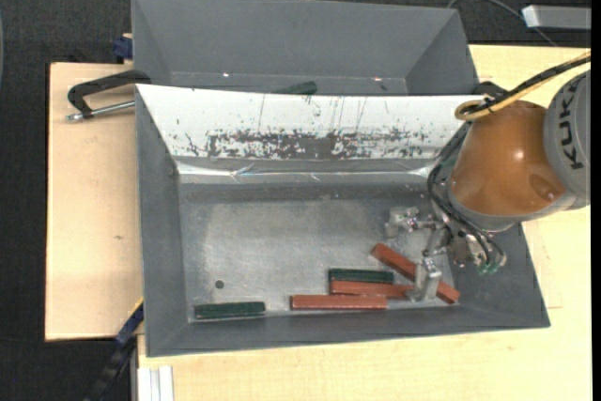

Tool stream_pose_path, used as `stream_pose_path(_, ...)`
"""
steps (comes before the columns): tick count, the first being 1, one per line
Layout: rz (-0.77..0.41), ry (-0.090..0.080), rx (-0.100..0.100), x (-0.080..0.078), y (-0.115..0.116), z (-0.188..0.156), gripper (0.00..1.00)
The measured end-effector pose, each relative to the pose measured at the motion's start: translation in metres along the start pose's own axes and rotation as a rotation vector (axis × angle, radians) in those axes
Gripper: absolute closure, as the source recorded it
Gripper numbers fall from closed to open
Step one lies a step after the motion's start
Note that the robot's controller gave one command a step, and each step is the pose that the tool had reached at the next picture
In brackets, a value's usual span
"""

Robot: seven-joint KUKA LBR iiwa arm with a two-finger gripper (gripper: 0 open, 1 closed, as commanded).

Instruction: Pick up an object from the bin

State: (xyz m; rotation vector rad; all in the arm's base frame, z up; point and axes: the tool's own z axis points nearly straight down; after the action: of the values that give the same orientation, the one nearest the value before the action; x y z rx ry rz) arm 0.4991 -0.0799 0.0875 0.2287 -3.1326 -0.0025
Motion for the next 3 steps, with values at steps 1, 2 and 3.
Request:
stream_pose_path(1, -0.163, -0.005, 0.001, -0.002, 0.003, 0.011, 1.0)
stream_pose_path(2, -0.163, -0.005, 0.001, -0.002, 0.003, 0.011, 1.0)
stream_pose_path(3, -0.113, -0.005, 0.002, -0.017, -0.025, -0.046, 1.0)
